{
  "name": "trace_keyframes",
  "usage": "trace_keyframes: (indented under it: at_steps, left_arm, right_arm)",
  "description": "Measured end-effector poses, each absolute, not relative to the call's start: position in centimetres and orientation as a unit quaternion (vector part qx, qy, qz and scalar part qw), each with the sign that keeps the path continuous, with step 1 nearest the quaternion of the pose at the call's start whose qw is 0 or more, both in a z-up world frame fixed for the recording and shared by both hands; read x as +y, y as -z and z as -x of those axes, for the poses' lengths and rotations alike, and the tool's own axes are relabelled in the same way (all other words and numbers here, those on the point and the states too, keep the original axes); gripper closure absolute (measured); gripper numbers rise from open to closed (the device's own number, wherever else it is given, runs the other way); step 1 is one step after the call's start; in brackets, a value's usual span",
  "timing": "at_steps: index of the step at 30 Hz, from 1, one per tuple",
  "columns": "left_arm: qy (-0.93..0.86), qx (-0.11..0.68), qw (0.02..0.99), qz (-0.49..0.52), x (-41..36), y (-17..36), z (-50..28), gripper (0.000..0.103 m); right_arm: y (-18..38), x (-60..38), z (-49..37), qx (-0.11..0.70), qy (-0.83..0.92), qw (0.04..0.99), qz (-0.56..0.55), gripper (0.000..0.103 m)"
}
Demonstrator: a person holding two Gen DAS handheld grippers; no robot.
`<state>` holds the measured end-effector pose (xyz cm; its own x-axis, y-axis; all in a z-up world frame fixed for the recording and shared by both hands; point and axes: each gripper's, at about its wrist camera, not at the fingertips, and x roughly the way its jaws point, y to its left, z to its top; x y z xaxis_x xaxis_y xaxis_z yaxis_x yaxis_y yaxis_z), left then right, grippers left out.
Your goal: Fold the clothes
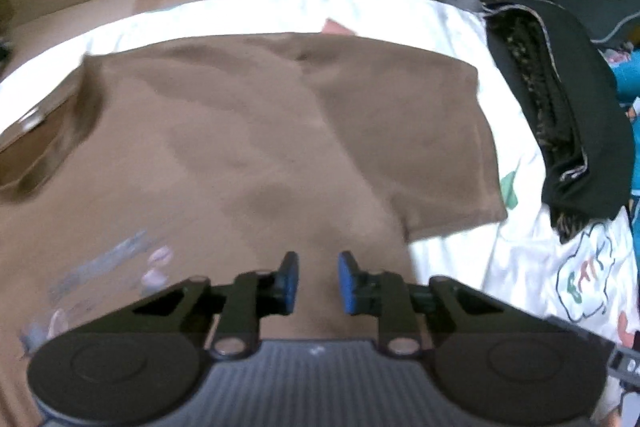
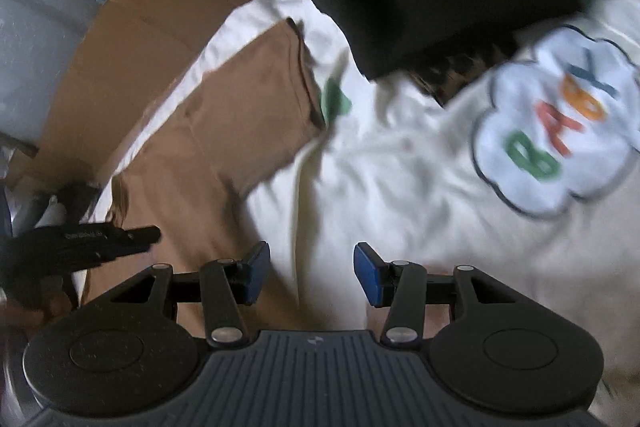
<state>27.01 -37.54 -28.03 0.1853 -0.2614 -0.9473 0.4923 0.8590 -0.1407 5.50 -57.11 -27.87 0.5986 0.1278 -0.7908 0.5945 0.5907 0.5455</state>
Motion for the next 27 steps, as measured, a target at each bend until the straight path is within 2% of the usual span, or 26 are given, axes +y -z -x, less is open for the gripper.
trace_keyframes:
  at_steps: [2,5,16,18,19,20,21,23,27]
  left_arm:
    - [0.256,0.581,0.765,-0.108,-38.8,28.5,-27.0,0.088]
    - [0.270,0.576,0.764,-0.110,-40.1,29.4,-27.4,0.090]
    - [0.297,0.549,0.772,-0.120,-42.1,31.1,-26.9,0.091]
    - [0.300,0.544,0.774,-0.122,-42.1,31.5,-26.9,0.091]
    - [0.300,0.542,0.775,-0.123,-42.1,31.7,-26.8,0.091]
    - [0.300,0.541,0.776,-0.120,-42.0,32.0,-26.8,0.091]
    - [0.300,0.541,0.777,-0.115,-41.9,32.2,-26.8,0.091]
    - [0.302,0.539,0.779,-0.108,-41.4,32.3,-26.7,0.091]
    - [0.323,0.521,0.784,-0.098,-40.3,31.6,-26.1,0.091]
  right_arm:
    - [28.8,-57.7,-6.9,0.411,0.146,0.790,-0.431,0.049]
    - [30.0,-58.6,-8.5,0.390,0.139,0.795,-0.443,0.050]
    - [33.7,-61.7,-12.5,0.362,0.120,0.785,-0.489,0.050]
    - [34.4,-62.3,-13.4,0.366,0.104,0.776,-0.503,0.055]
    - [34.6,-62.5,-13.8,0.370,0.097,0.772,-0.507,0.061]
    - [34.7,-62.6,-14.2,0.373,0.091,0.770,-0.509,0.071]
    - [34.7,-62.8,-14.5,0.375,0.091,0.770,-0.508,0.075]
    - [34.5,-63.1,-14.9,0.377,0.095,0.772,-0.503,0.098]
    - [33.1,-63.6,-15.6,0.382,0.094,0.787,-0.476,0.099]
